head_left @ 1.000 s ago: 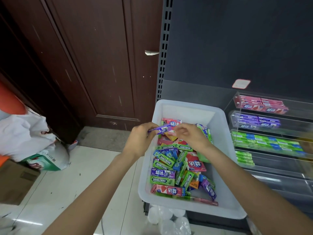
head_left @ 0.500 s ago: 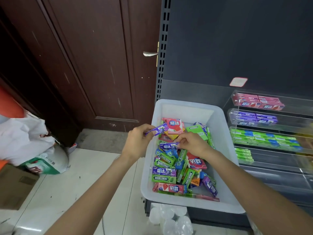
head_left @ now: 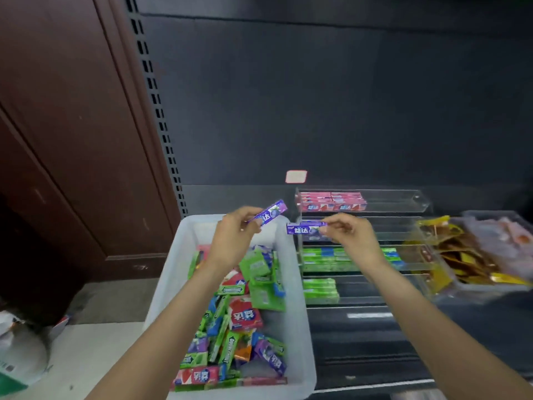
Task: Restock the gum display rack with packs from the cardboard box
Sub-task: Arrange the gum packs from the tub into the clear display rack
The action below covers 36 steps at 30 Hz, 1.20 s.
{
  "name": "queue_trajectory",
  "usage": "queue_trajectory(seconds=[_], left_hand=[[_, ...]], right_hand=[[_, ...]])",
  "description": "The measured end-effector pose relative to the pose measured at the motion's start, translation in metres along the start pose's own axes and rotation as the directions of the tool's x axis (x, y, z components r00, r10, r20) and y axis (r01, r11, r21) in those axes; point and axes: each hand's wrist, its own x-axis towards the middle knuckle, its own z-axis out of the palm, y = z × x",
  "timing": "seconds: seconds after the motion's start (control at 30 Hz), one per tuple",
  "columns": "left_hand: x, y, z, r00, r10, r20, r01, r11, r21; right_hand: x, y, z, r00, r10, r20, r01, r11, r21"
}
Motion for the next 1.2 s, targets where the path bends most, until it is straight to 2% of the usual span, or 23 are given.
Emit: queue_trajectory(seconds=[0.23, 0.33, 0.43, 0.73, 0.87, 1.03, 1.2], left_hand=[[0.027, 0.051, 0.102, 1.000, -0.004, -0.009, 0.005, 0.999, 0.042], [0.029, 0.062, 0.132, 0.999, -0.033, -0.038, 0.035, 0.998, 0.056], [0.028, 0.069, 0.150, 0.997, -0.058, -0.058, 0.062, 0.995, 0.076], [0.016, 0.072, 0.150, 0.982, -0.109, -0.152, 0.122, 0.989, 0.082], [0.013, 0.068, 0.148, 0.979, -0.121, -0.166, 0.138, 0.985, 0.098], [0.016, 0.067, 0.149, 0.979, -0.148, -0.138, 0.162, 0.983, 0.090], [0.018, 0.071, 0.148, 0.984, -0.140, -0.113, 0.152, 0.983, 0.103]], right_hand=[[0.029, 0.044, -0.102, 0.999, -0.039, -0.018, 0.034, 0.978, -0.206], [0.038, 0.061, -0.121, 0.999, -0.050, 0.001, 0.048, 0.942, -0.333], [0.045, 0.073, -0.126, 0.997, -0.060, 0.042, 0.071, 0.922, -0.382], [0.061, 0.082, -0.104, 0.984, -0.108, 0.139, 0.162, 0.858, -0.487], [0.065, 0.079, -0.099, 0.990, -0.042, 0.135, 0.108, 0.840, -0.532], [0.069, 0.067, -0.100, 0.993, 0.059, 0.103, 0.024, 0.750, -0.661], [0.070, 0.060, -0.099, 0.989, 0.097, 0.114, 0.007, 0.733, -0.680]])
